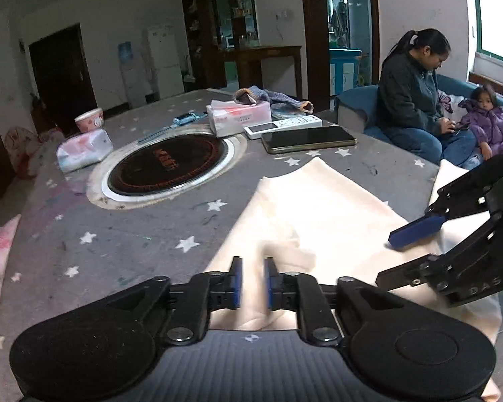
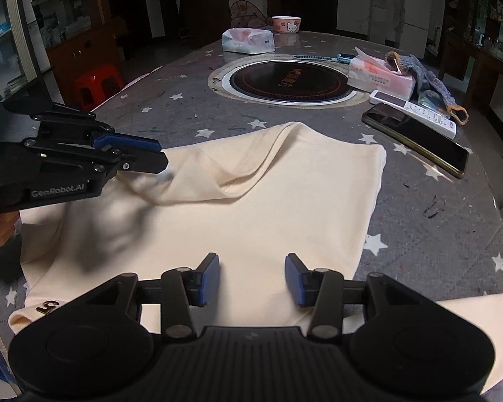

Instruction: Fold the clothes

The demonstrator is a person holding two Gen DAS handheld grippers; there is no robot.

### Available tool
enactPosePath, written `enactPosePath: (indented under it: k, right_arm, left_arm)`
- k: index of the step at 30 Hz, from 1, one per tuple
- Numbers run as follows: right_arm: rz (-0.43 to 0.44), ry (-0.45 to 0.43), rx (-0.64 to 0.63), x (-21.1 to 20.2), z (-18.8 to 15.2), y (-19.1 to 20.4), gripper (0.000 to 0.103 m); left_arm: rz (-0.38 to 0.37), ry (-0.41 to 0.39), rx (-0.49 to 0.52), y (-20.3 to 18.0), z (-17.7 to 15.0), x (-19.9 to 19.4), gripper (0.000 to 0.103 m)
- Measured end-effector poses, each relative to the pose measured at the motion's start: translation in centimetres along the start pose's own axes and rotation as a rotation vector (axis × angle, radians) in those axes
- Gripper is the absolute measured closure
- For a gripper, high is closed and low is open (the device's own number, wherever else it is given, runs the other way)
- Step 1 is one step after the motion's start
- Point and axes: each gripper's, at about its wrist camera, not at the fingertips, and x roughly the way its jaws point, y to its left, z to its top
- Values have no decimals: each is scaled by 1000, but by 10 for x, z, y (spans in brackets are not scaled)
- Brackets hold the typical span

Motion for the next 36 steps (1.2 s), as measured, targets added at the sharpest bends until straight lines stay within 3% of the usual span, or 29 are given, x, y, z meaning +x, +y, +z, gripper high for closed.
enactPosePath:
  k: [2,3,8,14,16,19,20,23,28,33,36]
  right_arm:
    - [-1,-2,1,0,1,0,56]
    - [0,-1,2,0,1,0,56]
    - [-5,-2,8,-2,1,-3,55]
    - [-23,0,18,-5,-1,-9,54]
    - [-25,0,21,-6,-1,-10,54]
    - [-28,1,17,-6,-2,-9,54]
    - [-30,1,17,-6,-1,-9,54]
    - [-37,0,20,-6,0,-10,54]
    - [-46,-7,23,-7,3,-13,54]
    - [-67,-4,34,-3,5,-15,54]
    - [-74,8,41,3,6,-17,54]
  left_arm:
    - [-19,-1,19,-2,-2,0,59]
    - [-32,-2,32,-5,-3,0,57]
    - [-116,12,88,-17,-9,-1,53]
    - [-120,50,187,-33,-18,6,53]
    - [-111,66,198,-34,-21,11,61]
    - [-101,58,193,-32,-20,13,87]
    - [-90,55,189,-30,-19,13,95]
    - [-35,26,142,-15,-11,11,97]
    - [167,-7,-11,37,12,19,98]
    - [331,41,-160,97,16,45,103]
    - [378,84,-245,125,9,56,103]
